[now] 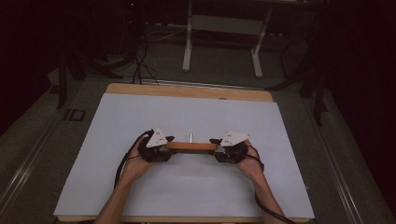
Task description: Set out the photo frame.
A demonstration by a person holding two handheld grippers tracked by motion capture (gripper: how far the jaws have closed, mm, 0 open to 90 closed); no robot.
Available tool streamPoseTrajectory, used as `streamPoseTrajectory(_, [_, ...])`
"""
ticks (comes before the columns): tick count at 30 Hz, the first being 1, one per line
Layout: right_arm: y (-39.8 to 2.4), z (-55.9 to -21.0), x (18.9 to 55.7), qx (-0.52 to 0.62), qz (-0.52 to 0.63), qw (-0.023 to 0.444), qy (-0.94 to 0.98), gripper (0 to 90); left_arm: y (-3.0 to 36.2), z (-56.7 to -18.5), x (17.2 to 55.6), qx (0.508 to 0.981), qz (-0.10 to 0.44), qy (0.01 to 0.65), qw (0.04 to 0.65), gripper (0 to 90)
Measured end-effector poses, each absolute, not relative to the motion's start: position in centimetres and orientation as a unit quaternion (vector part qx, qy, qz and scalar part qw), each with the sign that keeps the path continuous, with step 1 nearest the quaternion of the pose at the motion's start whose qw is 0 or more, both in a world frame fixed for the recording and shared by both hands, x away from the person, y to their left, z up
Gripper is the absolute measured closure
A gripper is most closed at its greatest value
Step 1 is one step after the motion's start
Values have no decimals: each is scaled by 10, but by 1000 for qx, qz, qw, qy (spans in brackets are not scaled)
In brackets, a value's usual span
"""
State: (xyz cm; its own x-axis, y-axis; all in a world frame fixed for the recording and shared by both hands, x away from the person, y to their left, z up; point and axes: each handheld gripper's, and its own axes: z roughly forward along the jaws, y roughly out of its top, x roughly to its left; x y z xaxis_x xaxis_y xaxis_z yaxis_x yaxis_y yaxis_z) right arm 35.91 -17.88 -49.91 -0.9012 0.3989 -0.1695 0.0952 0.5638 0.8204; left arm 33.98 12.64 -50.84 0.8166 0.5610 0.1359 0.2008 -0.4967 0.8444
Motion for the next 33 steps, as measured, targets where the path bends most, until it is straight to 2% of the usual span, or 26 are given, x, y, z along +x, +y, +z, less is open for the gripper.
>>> streamPoseTrajectory(11, [-190,-495,360,152,463,135,863,611,128,-507,340,838,169,219,471,548])
streamPoseTrajectory(33, [-203,-487,353,172,479,116,853,611,125,-501,342,825,121,228,502,557])
